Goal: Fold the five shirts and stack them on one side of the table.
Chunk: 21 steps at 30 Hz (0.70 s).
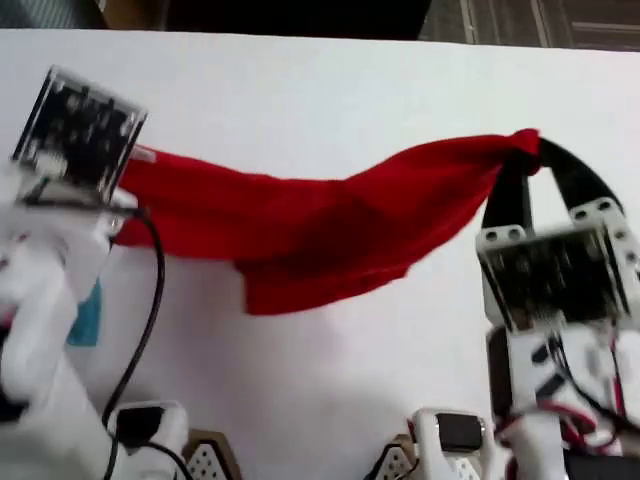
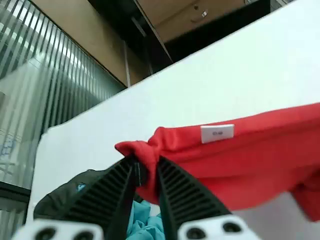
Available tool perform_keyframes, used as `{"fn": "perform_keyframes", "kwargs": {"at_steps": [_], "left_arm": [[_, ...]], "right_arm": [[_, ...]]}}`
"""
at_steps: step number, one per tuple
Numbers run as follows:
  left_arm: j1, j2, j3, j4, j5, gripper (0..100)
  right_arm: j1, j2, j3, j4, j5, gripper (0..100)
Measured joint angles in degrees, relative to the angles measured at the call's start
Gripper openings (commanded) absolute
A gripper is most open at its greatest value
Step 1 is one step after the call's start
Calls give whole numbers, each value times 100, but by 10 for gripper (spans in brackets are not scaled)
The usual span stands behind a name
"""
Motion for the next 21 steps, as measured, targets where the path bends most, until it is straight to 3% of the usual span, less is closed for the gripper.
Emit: {"fn": "perform_keyframes", "kwargs": {"at_steps": [14, 21], "left_arm": [[-9, -1415, -26, -677, 0, 24], [-9, -1565, -18, -747, -9, 24]], "right_arm": [[26, -97, -2242, 132, -158, 19], [659, -79, -2602, -404, 70, 19]]}}
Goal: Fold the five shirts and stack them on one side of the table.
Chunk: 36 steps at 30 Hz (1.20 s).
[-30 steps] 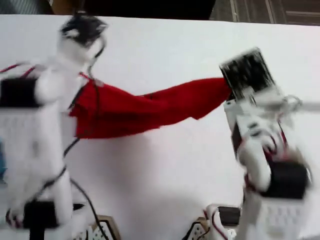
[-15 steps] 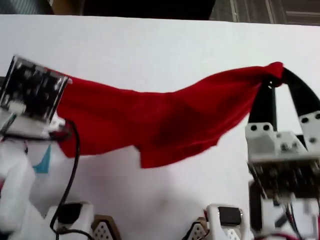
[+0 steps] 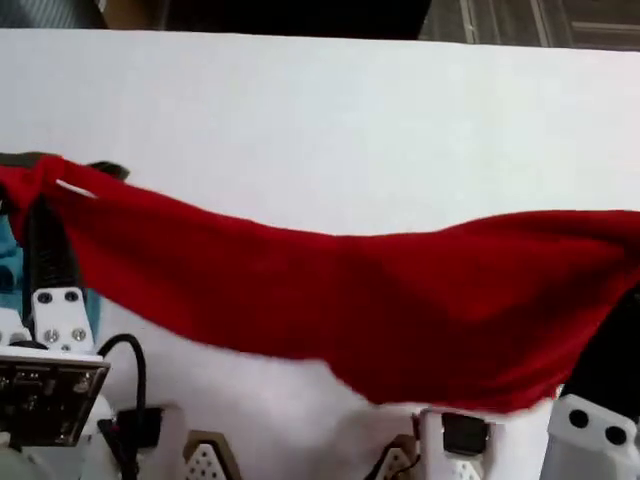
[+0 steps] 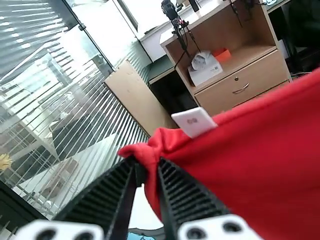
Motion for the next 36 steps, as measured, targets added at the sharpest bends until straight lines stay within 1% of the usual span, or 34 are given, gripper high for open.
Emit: {"fn": "perform_keyframes", "kwargs": {"at_steps": [6, 11, 12, 16, 21, 25, 30, 36], "left_arm": [[0, 0, 0, 123, 0, 24], [0, -9, 0, 879, 18, 24], [-53, -70, 26, 932, 18, 24], [-413, -545, 484, 932, 26, 24], [-519, -1257, 1864, 853, 26, 24], [-519, -2075, 2716, 589, 26, 24], [-519, -2743, 2892, 624, 26, 24], [-519, -2787, 3007, 642, 26, 24]], "right_arm": [[35, 18, 0, 466, -44, 19], [35, -9, 0, 853, -123, 19], [35, -35, 0, 897, -123, 19], [35, -176, 0, 914, -123, 19], [35, -211, 0, 923, -141, 19], [35, -352, -132, 1231, -185, 19], [35, -686, -369, 1451, -193, 19], [44, -738, -308, 1451, -193, 19]]}}
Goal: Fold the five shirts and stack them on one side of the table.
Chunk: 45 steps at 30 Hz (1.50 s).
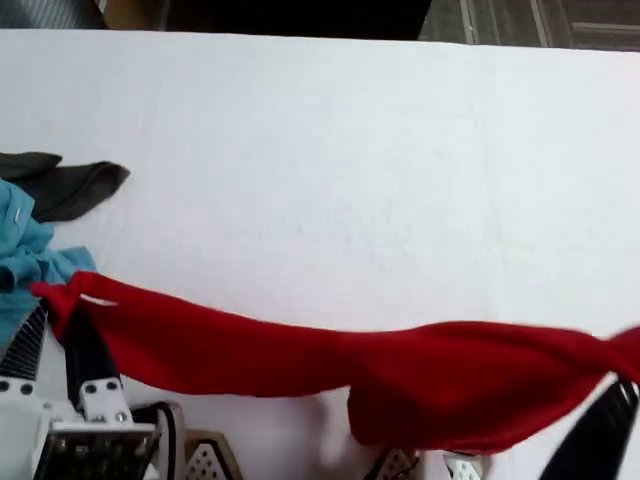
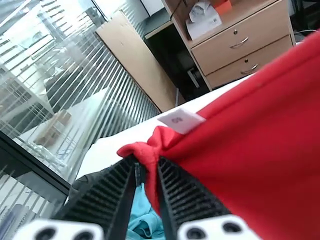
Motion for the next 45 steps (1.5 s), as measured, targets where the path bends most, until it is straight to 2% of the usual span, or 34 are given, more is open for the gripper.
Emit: {"fn": "perform_keyframes", "kwargs": {"at_steps": [3, 7, 18, 21, 28, 37, 45], "left_arm": [[0, 53, 422, -510, 0, 24], [0, 695, 1029, -1530, -18, 24], [9, 4193, 1152, -4105, -18, 24], [79, 5196, 941, -4431, -26, 24], [519, 7569, -853, -4440, -114, 24], [545, 10330, -4079, -2708, -237, 24], [176, 11640, -5600, -2004, -237, 24]], "right_arm": [[-62, 246, 290, -35, 0, 19], [-563, 1029, 1046, -290, 0, 20], [-809, 3367, 3305, -2312, 0, 20], [-809, 3991, 3596, -2787, 0, 20], [-791, 5275, 3622, -3666, 0, 20], [-651, 6470, 3147, -3385, 0, 20], [-853, 7297, 2681, -3218, 0, 20]]}}
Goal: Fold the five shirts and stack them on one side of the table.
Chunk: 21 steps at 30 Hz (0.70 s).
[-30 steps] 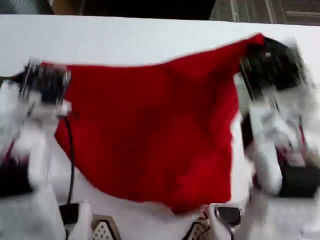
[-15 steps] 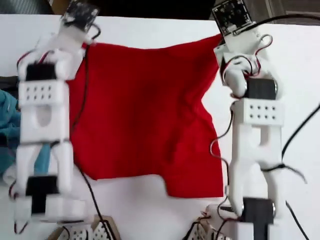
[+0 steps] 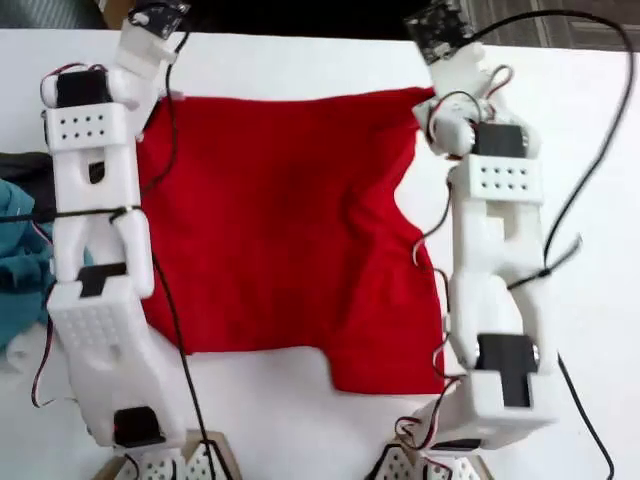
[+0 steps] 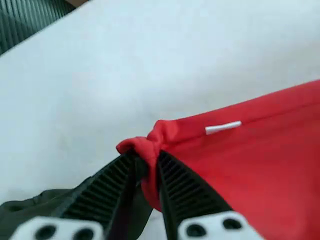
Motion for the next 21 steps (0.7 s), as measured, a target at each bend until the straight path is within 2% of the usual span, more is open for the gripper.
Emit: {"fn": "perform_keyframes", "kwargs": {"at_steps": [10, 14, 21], "left_arm": [[-53, 712, -325, 141, 0, 24], [-53, 738, -492, 158, 0, 24], [-53, 738, -1020, 1292, -193, 24]], "right_arm": [[-26, 1881, -967, -149, 0, 20], [-26, 2171, -1407, 167, 0, 20], [-26, 2180, -1987, 1451, 0, 20]]}}
